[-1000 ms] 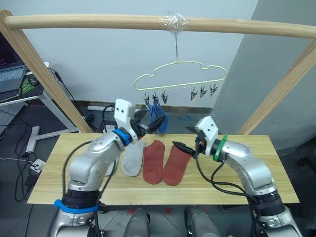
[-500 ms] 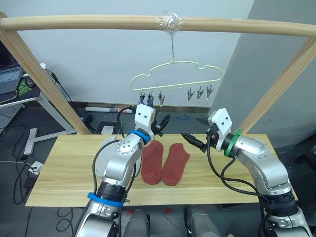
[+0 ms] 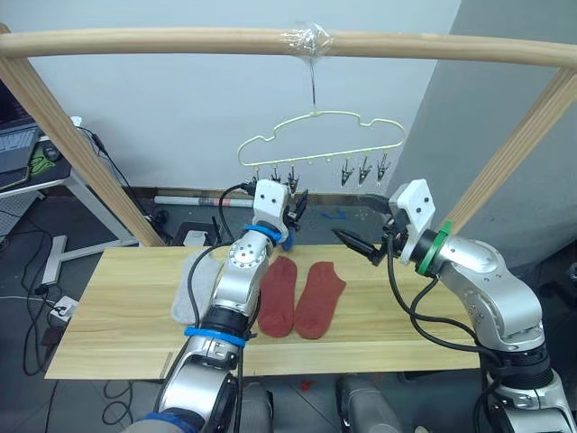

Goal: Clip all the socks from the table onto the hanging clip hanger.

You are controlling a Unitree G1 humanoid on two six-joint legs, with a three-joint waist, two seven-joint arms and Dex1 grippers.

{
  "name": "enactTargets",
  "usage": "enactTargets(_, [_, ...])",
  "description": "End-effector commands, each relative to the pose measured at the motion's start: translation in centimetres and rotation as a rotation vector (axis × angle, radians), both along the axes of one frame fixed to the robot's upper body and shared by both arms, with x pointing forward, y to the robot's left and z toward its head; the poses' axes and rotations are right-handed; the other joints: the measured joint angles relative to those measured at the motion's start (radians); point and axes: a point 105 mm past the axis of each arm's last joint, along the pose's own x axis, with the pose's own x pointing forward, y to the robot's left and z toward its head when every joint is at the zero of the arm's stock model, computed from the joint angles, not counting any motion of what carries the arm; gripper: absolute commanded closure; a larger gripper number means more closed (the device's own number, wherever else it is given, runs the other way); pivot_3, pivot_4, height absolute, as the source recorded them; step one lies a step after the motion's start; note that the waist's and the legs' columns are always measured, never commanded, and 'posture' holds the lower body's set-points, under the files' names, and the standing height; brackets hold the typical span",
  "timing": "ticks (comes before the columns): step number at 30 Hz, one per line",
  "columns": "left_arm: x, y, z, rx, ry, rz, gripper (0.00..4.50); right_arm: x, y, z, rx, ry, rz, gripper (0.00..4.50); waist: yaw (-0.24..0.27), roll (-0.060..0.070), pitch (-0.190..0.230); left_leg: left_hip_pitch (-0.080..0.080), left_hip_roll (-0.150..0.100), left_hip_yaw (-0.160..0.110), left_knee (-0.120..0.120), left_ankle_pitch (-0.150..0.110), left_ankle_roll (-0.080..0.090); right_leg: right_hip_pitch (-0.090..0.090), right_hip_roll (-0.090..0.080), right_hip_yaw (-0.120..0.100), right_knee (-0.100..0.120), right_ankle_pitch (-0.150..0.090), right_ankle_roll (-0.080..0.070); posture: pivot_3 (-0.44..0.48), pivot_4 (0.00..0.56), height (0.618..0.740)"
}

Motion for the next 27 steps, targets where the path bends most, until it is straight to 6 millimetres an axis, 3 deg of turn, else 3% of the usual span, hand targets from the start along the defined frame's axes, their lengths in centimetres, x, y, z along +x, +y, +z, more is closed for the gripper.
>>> enactTargets(1, [0.5,-0.2,1.6,-0.008,-0.061,0.012,2.10,-0.3,-0.1,2.0,0.010,-0.073,0.002,0.00,-0.004,0.000,0.000,0.000,0.000,0.000,0.000,0.000,0.000,0.000,0.000,0.000,0.000,0.000,0.000,-0.092,0.124,0.740])
enactTargets(27, [1.7,-0.3,2.9,0.050,-0.149,0.103,2.10,-0.1,-0.4,2.0,0.001,-0.075,-0.018,0.00,-0.012,0.000,0.000,0.000,0.000,0.000,0.000,0.000,0.000,0.000,0.000,0.000,0.001,0.001,0.001,-0.104,0.130,0.740])
